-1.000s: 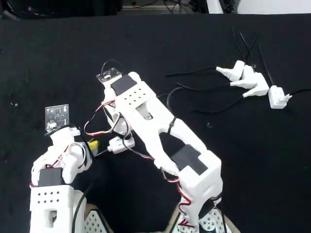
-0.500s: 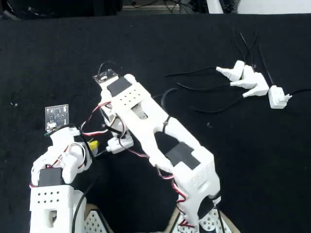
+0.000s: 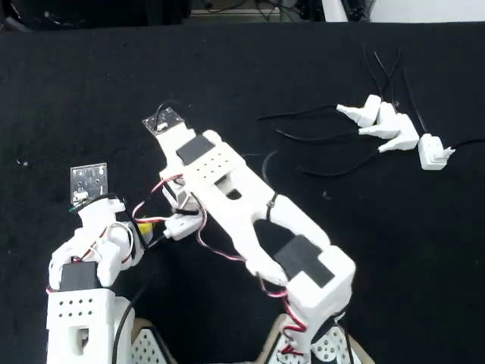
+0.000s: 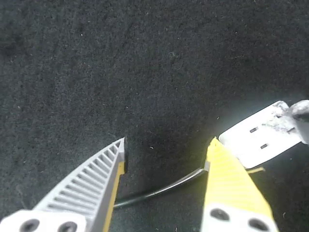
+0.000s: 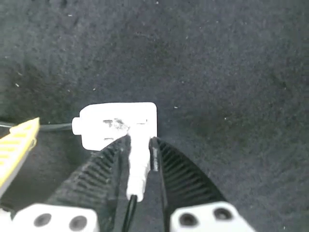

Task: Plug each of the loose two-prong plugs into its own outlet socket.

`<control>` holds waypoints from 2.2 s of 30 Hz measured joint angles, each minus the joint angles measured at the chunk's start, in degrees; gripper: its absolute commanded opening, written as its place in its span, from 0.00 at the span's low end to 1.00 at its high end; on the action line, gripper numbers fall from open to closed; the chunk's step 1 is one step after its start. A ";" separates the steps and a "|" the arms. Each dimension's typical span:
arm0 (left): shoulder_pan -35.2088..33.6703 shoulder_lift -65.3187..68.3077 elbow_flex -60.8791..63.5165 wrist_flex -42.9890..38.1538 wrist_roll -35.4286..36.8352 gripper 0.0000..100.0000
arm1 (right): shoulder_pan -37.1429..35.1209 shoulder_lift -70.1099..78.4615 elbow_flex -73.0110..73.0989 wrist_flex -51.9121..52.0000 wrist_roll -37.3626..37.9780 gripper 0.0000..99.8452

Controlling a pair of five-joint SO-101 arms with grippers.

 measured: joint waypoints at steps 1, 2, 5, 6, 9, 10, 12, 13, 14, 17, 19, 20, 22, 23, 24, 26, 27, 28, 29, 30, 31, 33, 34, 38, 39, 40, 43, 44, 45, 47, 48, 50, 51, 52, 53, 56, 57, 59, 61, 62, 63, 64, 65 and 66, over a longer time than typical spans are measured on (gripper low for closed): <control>0.00 0.00 0.00 0.00 0.00 0.27 | 0.00 -0.26 1.05 -1.05 0.26 0.01; 0.00 0.00 0.00 0.00 0.00 0.27 | -0.09 -0.35 1.93 -2.11 0.53 0.01; 0.00 0.00 0.00 0.00 0.00 0.27 | -0.09 -0.35 3.43 -4.40 1.85 0.01; 0.00 0.00 0.00 0.00 0.00 0.27 | -0.09 -0.44 3.60 -5.01 2.29 0.01; 0.00 0.00 0.00 0.00 0.00 0.27 | -0.09 -0.44 3.78 -6.24 2.90 0.01; 0.00 0.00 0.00 0.00 0.00 0.27 | -0.09 -0.44 3.78 -6.59 3.08 0.01; 0.00 0.00 0.00 0.00 0.00 0.27 | -0.09 -0.44 3.78 -6.86 3.78 0.01; 0.00 0.00 0.00 0.00 0.00 0.27 | -0.09 -0.44 3.78 -6.86 3.96 0.01; 0.00 0.00 0.00 0.00 0.00 0.27 | -0.09 -0.44 3.87 -6.86 3.96 0.01; 0.00 0.00 0.00 0.00 0.00 0.27 | -0.09 -0.44 3.87 -6.86 3.96 0.01; 0.00 0.00 0.00 0.00 0.00 0.27 | -0.09 -0.44 3.87 -6.86 3.96 0.01; 0.00 0.00 0.00 0.00 0.00 0.27 | -0.09 -0.44 3.87 -6.86 3.96 0.01; -0.44 0.00 0.00 0.00 -0.09 0.27 | -0.09 -0.44 3.87 -6.86 3.96 0.01; -1.05 0.00 0.00 0.00 0.00 0.27 | -0.09 -0.44 3.87 -6.86 3.96 0.01; -1.49 0.00 0.00 0.00 0.09 0.27 | -0.09 -0.44 3.87 -6.86 3.96 0.01; -2.11 0.00 0.00 0.00 0.09 0.27 | -0.09 -0.44 3.87 -6.86 3.96 0.01; -2.20 0.00 0.00 0.00 0.09 0.27 | -0.09 -0.44 3.87 -6.86 3.96 0.01; -2.29 0.00 0.00 0.00 -0.09 0.27 | -0.09 -0.44 3.87 -6.95 3.96 0.01; -2.46 0.00 0.00 0.00 0.00 0.27 | -0.09 -0.44 3.87 -6.95 4.31 0.01; -2.46 0.00 0.00 0.00 0.00 0.27 | -0.09 -0.44 3.87 -6.95 4.92 0.01; -2.46 0.00 0.00 0.00 -0.09 0.27 | -0.09 -0.44 3.87 -6.95 5.36 0.01; -2.46 0.00 0.00 0.00 -0.09 0.27 | -0.09 -0.44 3.87 -7.21 6.15 0.01; -2.46 0.00 0.00 0.00 -0.09 0.27 | -0.09 -0.44 3.87 -7.21 6.33 0.01; -2.46 0.00 0.00 0.00 0.00 0.27 | -0.09 -0.35 2.81 -7.21 6.86 0.01; -2.46 0.00 0.00 0.00 0.00 0.27 | -0.09 -0.35 2.20 -6.77 6.95 0.01; -2.46 0.00 0.00 0.00 0.00 0.27 | -0.09 0.00 1.76 -6.51 6.95 0.01; -2.46 0.00 0.00 0.00 0.00 0.27 | -0.09 2.55 -0.35 -6.24 6.95 0.01; -2.46 0.00 0.00 0.00 0.00 0.27 | -0.09 2.64 -0.53 -6.24 6.95 0.01; -2.46 0.00 0.00 0.00 0.00 0.27 | -0.18 2.64 -0.53 -6.24 7.03 0.01; -2.46 0.00 0.00 0.00 -0.09 0.27 | -0.35 2.73 -0.62 -6.24 7.82 0.01; -2.46 0.00 0.00 0.00 0.00 0.27 | -0.35 2.73 -0.62 -6.24 8.00 0.01; -2.46 0.00 0.00 0.00 -0.09 0.27 | -0.35 2.73 -0.62 -6.24 8.18 0.01; -2.46 0.00 0.00 0.00 0.00 0.27 | -0.35 2.73 -0.62 -6.15 8.18 0.01; -2.46 0.00 0.00 0.00 0.00 0.27 | -0.35 2.73 -0.62 -6.07 8.18 0.01; -2.46 0.00 0.00 0.00 0.00 0.27 | -0.35 2.46 -0.62 -5.54 8.18 0.01; -2.46 0.00 0.00 0.00 0.00 0.27 | -0.35 0.35 0.44 -3.60 8.18 0.01; -2.46 0.00 0.00 0.00 0.00 0.27 | -0.35 -0.09 1.05 -3.08 8.26 0.01; -2.46 0.00 0.00 0.00 0.00 0.27 | -0.35 -0.70 2.11 -2.55 8.53 0.01; -2.46 0.00 0.00 0.00 0.00 0.27 | -0.35 -0.79 2.90 -2.29 8.62 0.01; -2.46 0.00 0.00 0.00 0.00 0.27 | -0.35 -0.79 2.99 -2.29 8.62 0.01; -2.46 0.00 0.00 0.00 0.00 0.27 | -0.35 -0.79 2.99 -2.20 8.62 0.01; -2.46 0.00 0.00 0.00 0.00 0.27 | -0.44 -0.79 2.99 -2.20 8.62 0.01; -2.46 0.00 0.00 0.00 0.00 0.27 | -0.44 -0.79 2.99 -2.20 8.70 0.01; -2.46 0.00 0.00 0.00 0.00 0.27 | -0.44 -0.79 2.99 -2.20 8.79 0.01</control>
